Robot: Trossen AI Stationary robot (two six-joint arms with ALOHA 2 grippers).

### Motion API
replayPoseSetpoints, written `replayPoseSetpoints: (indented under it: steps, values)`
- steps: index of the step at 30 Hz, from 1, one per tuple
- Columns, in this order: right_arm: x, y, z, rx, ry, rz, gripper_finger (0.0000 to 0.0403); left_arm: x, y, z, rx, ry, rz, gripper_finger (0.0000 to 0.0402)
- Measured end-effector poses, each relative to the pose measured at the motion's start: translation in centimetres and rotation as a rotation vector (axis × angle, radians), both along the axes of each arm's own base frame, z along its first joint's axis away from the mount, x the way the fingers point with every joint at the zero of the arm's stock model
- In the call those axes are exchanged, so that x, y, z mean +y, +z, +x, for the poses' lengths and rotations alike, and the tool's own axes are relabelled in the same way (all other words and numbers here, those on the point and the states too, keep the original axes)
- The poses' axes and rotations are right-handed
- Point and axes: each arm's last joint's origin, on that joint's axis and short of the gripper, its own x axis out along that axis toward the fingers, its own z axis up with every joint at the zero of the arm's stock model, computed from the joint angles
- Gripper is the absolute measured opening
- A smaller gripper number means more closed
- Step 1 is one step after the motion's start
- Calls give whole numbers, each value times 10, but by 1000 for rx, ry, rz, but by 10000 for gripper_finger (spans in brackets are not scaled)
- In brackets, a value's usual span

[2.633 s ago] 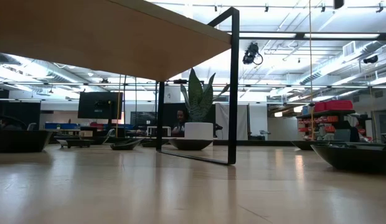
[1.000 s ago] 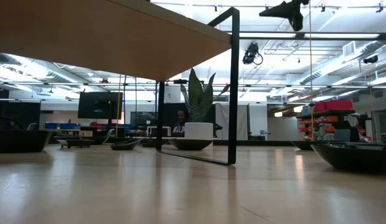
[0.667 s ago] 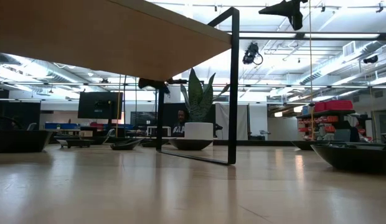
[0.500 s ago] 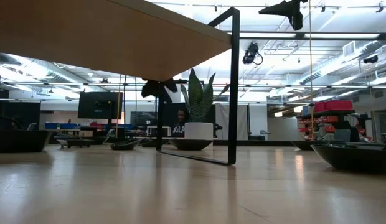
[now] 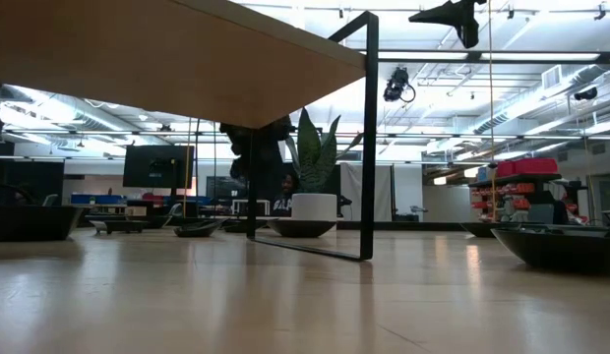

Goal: Pick & Place Mini shaped plates
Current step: Put the black leaf shaped plate on the shelf

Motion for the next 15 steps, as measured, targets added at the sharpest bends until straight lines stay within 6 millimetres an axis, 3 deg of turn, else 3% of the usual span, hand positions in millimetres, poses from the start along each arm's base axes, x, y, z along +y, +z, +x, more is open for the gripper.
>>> replayPoseSetpoints:
  steps: [15]
  values:
    - [0, 0, 0, 1, -1, -4, 210, -12, -38, 15, 100, -54, -20, 238]
